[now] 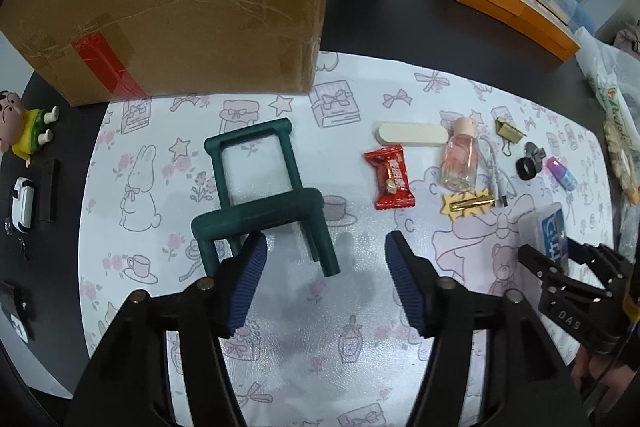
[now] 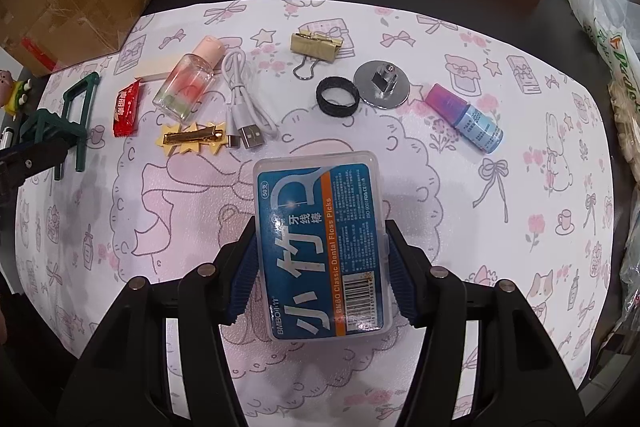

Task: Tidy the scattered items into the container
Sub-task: 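Grasp the green toy chair with the left tool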

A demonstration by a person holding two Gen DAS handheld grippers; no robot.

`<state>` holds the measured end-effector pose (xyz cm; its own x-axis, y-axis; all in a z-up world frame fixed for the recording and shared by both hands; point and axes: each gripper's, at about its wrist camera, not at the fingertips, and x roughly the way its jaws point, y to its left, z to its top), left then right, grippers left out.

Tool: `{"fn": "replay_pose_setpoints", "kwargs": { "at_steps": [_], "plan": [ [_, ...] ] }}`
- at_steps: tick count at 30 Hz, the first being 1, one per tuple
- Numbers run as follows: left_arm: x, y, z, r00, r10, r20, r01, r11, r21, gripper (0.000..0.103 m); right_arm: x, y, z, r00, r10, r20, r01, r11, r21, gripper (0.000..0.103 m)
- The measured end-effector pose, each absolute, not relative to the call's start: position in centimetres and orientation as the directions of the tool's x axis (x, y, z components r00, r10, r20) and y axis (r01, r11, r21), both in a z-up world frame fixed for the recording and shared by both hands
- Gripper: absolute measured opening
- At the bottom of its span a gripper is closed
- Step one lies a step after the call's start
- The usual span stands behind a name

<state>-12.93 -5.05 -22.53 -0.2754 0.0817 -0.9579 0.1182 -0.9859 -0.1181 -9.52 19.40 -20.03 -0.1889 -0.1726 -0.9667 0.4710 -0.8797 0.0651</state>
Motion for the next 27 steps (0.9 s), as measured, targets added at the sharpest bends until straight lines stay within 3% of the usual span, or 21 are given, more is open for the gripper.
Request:
{"fn": "replay_pose_setpoints", "kwargs": {
  "at_steps": [12,13,15,16,17,27],
  "plan": [
    [-15.2,-6.6,-22.6,-0.154,0.139,-0.978,0.214,-0.962,-0.171,0.06,-8.0,20.2,-18.6,-0.186,-0.187,-0.965,0.472,-0.878,0.079,0.06],
    [-15.4,-6.7,-22.6,-0.149,0.137,-0.979,0.219,-0.961,-0.168,0.057,-7.9,20.3,-18.5,-0.187,-0.188,-0.964,0.472,-0.878,0.079,0.06],
    [-15.4,-6.8,-22.7,-0.142,0.136,-0.98,0.229,-0.959,-0.167,0.033,-7.6,20.4,-18.3,-0.187,-0.189,-0.964,0.472,-0.878,0.08,0.06],
    [-15.5,-6.9,-22.8,-0.135,0.139,-0.981,0.235,-0.957,-0.168,0.016,-7.5,20.4,-18.2,-0.187,-0.189,-0.964,0.472,-0.878,0.081,0.06],
    [-15.5,-6.9,-22.9,-0.129,0.151,-0.98,0.235,-0.955,-0.178,0.01,-7.4,20.4,-18.2,-0.187,-0.19,-0.964,0.472,-0.878,0.081,0.06],
    [-14.8,-6.5,-22.7,-0.139,0.139,-0.981,0.211,-0.963,-0.166,0.008,-3.8,21.7,-16.2,-0.194,-0.194,-0.962,0.482,-0.873,0.079,0.06]
  ]
}}
